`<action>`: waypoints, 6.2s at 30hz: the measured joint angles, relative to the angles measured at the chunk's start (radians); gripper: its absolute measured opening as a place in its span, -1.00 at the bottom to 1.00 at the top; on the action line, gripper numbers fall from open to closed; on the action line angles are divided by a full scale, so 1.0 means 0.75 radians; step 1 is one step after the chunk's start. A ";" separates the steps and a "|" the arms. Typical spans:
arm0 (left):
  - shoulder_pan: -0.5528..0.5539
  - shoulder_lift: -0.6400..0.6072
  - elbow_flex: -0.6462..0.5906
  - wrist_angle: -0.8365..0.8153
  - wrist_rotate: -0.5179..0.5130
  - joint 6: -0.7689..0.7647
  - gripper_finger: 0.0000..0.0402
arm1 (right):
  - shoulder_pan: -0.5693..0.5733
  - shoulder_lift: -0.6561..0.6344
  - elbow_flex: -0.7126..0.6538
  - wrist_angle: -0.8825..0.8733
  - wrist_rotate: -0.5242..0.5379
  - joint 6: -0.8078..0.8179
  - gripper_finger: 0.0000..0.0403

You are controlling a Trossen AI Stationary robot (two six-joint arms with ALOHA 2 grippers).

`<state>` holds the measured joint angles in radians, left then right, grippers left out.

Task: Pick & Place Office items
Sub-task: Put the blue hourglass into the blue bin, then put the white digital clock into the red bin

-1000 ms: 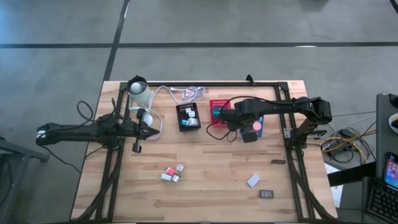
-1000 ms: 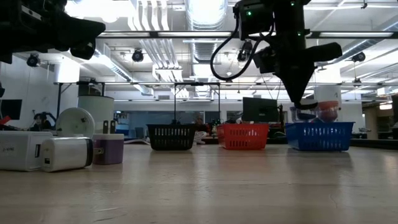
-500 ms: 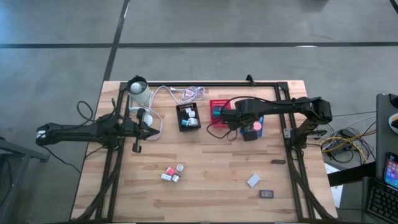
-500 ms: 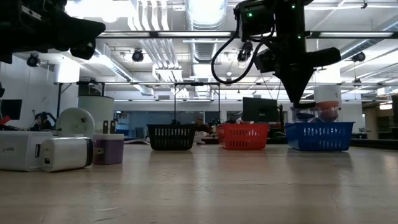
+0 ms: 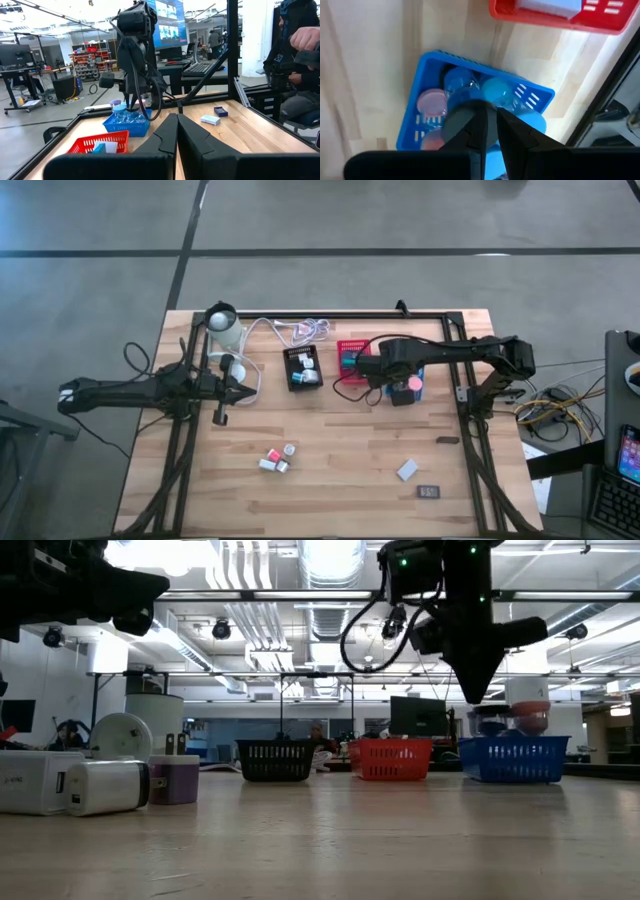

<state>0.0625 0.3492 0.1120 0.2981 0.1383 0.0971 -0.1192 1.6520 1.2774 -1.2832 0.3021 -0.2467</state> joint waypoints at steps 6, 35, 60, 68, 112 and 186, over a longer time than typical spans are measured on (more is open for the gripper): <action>0.000 0.000 0.000 0.000 0.000 0.000 -0.93 | 0.001 -0.070 0.013 -0.008 -0.004 -0.007 -0.81; 0.001 -0.127 0.007 -0.009 -0.450 0.054 -0.96 | -0.070 -1.281 -0.574 1.259 -0.677 0.165 -0.81; 0.001 -0.191 -0.008 -0.186 -0.601 0.050 -0.96 | -0.077 -1.988 -1.503 2.010 -0.543 0.430 -0.81; 0.001 -0.198 -0.008 -0.173 -0.599 0.055 -0.88 | -0.077 -2.049 -1.561 2.003 -0.544 0.429 -0.81; 0.000 -0.430 -0.135 -0.296 -0.238 0.026 -0.90 | -0.077 -2.168 -1.691 2.010 -0.475 0.422 -0.81; -0.064 -0.021 0.060 -0.285 -0.221 -0.130 -0.95 | -0.021 -2.098 -1.369 1.554 -0.624 0.472 -0.81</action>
<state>0.0143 0.3332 0.1570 0.0842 -0.0277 -0.0002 -0.1350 0.0786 0.2508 -0.1175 -0.1657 0.1074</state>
